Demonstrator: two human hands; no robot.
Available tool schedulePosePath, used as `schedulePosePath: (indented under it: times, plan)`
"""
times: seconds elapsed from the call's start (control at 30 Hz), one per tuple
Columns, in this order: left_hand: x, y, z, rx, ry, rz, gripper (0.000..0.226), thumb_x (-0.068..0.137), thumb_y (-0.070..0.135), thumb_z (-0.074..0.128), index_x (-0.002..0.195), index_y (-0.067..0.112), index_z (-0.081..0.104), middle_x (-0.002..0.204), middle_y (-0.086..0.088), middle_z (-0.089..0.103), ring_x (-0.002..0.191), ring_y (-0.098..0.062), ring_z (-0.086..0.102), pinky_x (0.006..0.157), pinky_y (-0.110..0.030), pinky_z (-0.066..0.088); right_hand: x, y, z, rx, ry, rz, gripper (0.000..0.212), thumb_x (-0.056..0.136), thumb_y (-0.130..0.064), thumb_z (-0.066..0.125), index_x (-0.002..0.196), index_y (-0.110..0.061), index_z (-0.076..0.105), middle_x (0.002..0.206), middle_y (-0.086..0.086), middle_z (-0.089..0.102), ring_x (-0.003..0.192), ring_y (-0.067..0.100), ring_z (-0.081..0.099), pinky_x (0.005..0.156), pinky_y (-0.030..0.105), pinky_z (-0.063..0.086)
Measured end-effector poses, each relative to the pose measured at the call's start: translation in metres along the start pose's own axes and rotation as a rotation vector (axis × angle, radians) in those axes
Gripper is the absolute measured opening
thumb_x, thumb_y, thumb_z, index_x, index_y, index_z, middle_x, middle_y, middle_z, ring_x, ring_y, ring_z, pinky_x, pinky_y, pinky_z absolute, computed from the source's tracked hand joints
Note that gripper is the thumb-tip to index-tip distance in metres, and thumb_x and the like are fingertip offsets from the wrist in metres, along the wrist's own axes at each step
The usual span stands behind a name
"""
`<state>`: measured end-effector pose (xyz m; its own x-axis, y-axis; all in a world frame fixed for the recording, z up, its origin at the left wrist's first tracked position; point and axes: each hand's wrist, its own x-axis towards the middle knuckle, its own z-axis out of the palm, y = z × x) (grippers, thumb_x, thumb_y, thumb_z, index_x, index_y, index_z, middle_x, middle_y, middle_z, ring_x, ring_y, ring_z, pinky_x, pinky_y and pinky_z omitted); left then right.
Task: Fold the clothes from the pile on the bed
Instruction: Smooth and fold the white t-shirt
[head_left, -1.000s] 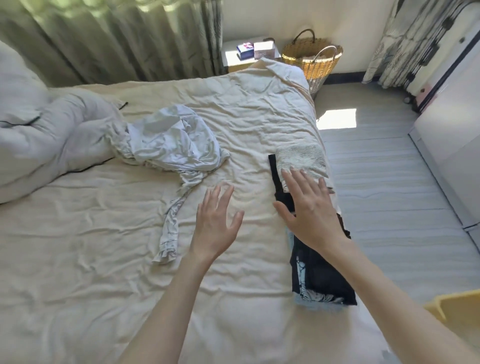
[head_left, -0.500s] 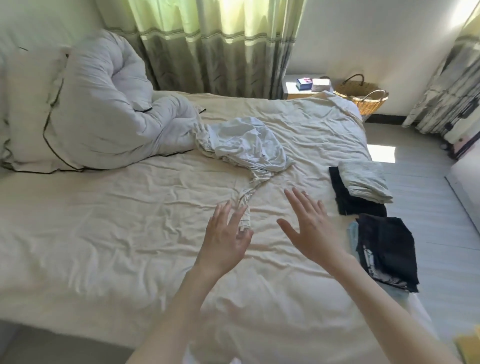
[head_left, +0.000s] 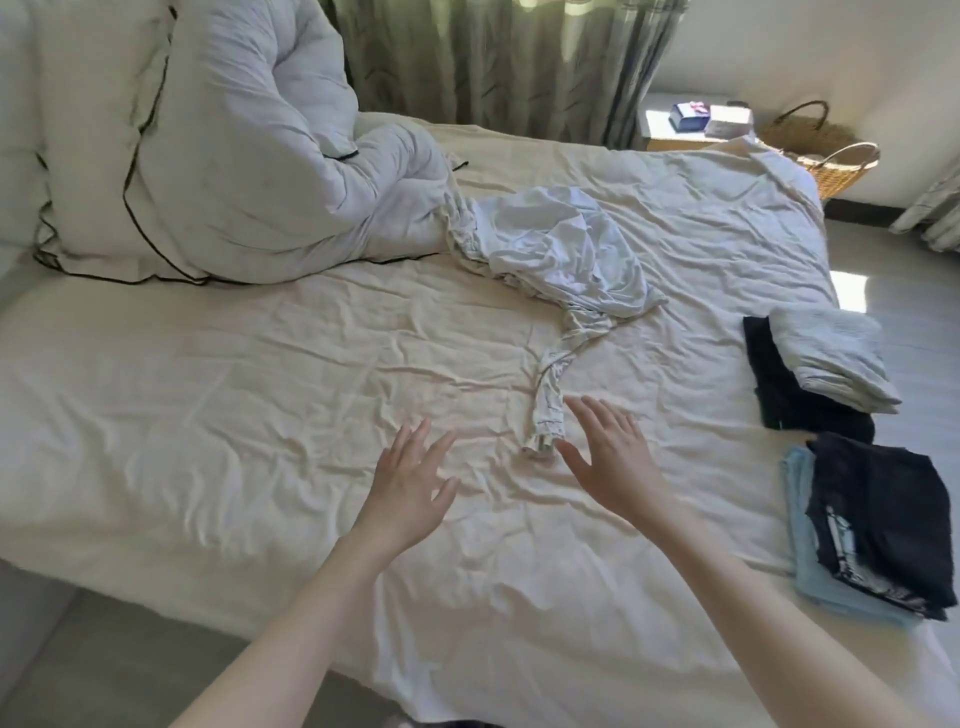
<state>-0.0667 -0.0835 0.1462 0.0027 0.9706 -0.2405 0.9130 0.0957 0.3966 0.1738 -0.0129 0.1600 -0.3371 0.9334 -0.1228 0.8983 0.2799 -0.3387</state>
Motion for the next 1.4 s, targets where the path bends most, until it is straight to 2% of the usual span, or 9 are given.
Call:
schedulePosePath:
  times: [0.47, 0.77, 0.83, 0.93, 1.07, 1.13, 1.2, 1.27, 1.4]
  plan:
    - [0.318, -0.110, 0.139, 0.297, -0.235, -0.035, 0.071, 0.095, 0.054, 0.034, 0.149, 0.034, -0.008, 0.157, 0.000, -0.021, 0.143, -0.024, -0.021, 0.112, -0.058, -0.003, 0.301, 0.112, 0.143, -0.155, -0.121, 0.083, 0.054, 0.098, -0.036, 0.043, 0.146, -0.016, 0.028, 0.147, 0.008, 0.036, 0.137, 0.026, 0.029, 0.111, 0.039, 0.022]
    - [0.389, -0.163, 0.227, 0.393, -0.260, -0.063, 0.104, 0.069, 0.079, 0.045, 0.136, 0.041, -0.024, 0.146, 0.000, -0.036, 0.134, -0.029, -0.036, 0.101, -0.072, -0.004, 0.484, 0.131, 0.182, -0.184, 0.073, 0.056, 0.059, 0.098, -0.030, 0.039, 0.150, -0.020, 0.014, 0.160, 0.007, 0.006, 0.147, 0.027, -0.001, 0.117, 0.050, 0.002]
    - [0.389, -0.164, 0.223, 0.351, -0.189, -0.029, 0.107, 0.063, 0.078, 0.054, 0.141, 0.040, -0.007, 0.151, -0.001, -0.022, 0.137, -0.033, -0.024, 0.098, -0.075, -0.002, 0.519, 0.125, 0.183, -0.152, 0.123, 0.111, 0.059, 0.099, -0.032, 0.038, 0.151, -0.020, 0.012, 0.160, 0.005, 0.004, 0.147, 0.027, -0.003, 0.117, 0.050, 0.001]
    - [0.389, -0.161, 0.216, 0.379, -0.159, 0.040, 0.108, 0.040, 0.074, 0.071, 0.134, 0.026, 0.051, 0.145, -0.014, 0.041, 0.131, -0.042, 0.038, 0.082, -0.081, 0.024, 0.554, 0.119, 0.186, -0.143, 0.085, 0.145, 0.062, 0.098, -0.029, 0.039, 0.152, -0.020, 0.009, 0.158, 0.007, 0.013, 0.146, 0.028, 0.007, 0.114, 0.052, 0.013]
    - [0.389, -0.163, 0.217, 0.408, -0.075, 0.079, 0.104, 0.037, 0.074, 0.072, 0.126, 0.024, 0.060, 0.136, -0.015, 0.052, 0.122, -0.042, 0.049, 0.077, -0.079, 0.029, 0.564, 0.121, 0.189, -0.210, 0.110, 0.209, 0.043, 0.094, -0.015, 0.042, 0.137, -0.008, 0.041, 0.132, 0.017, 0.048, 0.126, 0.033, 0.038, 0.098, 0.043, 0.031]
    - [0.390, -0.164, 0.217, 0.339, -0.096, 0.052, 0.104, 0.042, 0.075, 0.070, 0.133, 0.027, 0.052, 0.144, -0.014, 0.043, 0.129, -0.041, 0.040, 0.081, -0.080, 0.025, 0.558, 0.117, 0.189, -0.229, 0.150, 0.189, 0.032, 0.093, -0.010, 0.042, 0.120, -0.001, 0.057, 0.121, 0.019, 0.054, 0.117, 0.034, 0.045, 0.093, 0.039, 0.032]
    - [0.391, -0.166, 0.222, 0.306, -0.158, 0.023, 0.106, 0.058, 0.078, 0.058, 0.146, 0.038, 0.013, 0.157, -0.005, -0.003, 0.143, -0.036, -0.002, 0.093, -0.079, 0.008, 0.543, 0.110, 0.187, -0.184, 0.162, 0.148, 0.028, 0.093, -0.013, 0.042, 0.109, -0.001, 0.062, 0.115, 0.019, 0.057, 0.113, 0.034, 0.047, 0.091, 0.039, 0.029]
    - [0.394, -0.172, 0.226, 0.271, -0.280, -0.036, 0.101, 0.070, 0.080, 0.043, 0.134, 0.047, -0.028, 0.139, 0.008, -0.047, 0.130, -0.023, -0.043, 0.098, -0.072, -0.013, 0.517, 0.100, 0.181, -0.139, 0.193, 0.094, 0.026, 0.093, -0.016, 0.043, 0.106, -0.003, 0.062, 0.112, 0.017, 0.057, 0.111, 0.033, 0.047, 0.092, 0.038, 0.024]
    - [0.395, -0.160, 0.188, 0.196, -0.414, -0.050, 0.081, 0.088, 0.056, 0.048, 0.149, 0.039, -0.003, 0.156, 0.007, -0.021, 0.144, -0.019, -0.017, 0.109, -0.062, -0.003, 0.425, 0.082, 0.159, 0.057, 0.256, -0.032, 0.017, 0.092, -0.010, 0.051, 0.098, -0.001, 0.063, 0.098, 0.019, 0.058, 0.098, 0.036, 0.050, 0.085, 0.042, 0.034]
